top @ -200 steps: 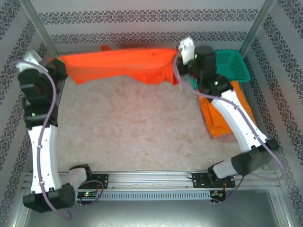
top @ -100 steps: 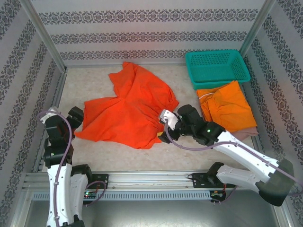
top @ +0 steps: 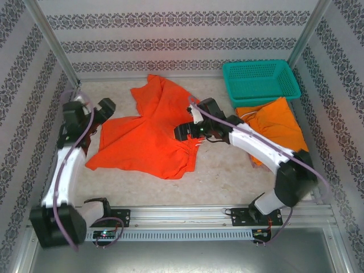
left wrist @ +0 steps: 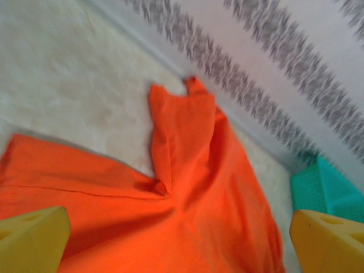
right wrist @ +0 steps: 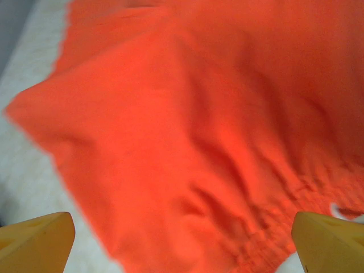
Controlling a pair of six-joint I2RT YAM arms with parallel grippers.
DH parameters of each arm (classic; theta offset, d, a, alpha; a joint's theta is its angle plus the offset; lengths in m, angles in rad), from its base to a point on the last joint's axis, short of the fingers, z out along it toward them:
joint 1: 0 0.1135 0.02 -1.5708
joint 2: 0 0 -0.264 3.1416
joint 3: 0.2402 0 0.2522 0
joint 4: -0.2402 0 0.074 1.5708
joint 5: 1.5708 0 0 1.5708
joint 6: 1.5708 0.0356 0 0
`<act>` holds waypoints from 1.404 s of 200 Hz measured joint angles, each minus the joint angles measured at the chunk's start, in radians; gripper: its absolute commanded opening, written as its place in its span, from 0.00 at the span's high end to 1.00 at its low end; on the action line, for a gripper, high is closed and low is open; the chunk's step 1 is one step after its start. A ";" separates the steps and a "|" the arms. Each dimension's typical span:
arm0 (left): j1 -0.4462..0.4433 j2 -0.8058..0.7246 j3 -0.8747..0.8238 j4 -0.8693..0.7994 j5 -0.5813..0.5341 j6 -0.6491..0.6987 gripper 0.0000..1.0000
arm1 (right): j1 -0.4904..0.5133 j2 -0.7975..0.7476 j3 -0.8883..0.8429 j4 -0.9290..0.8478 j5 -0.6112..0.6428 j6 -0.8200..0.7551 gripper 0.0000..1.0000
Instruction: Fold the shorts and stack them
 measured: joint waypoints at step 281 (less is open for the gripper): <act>-0.172 1.482 1.574 -0.515 -0.277 0.173 0.45 | -0.233 0.513 0.368 -0.006 -0.069 0.144 0.03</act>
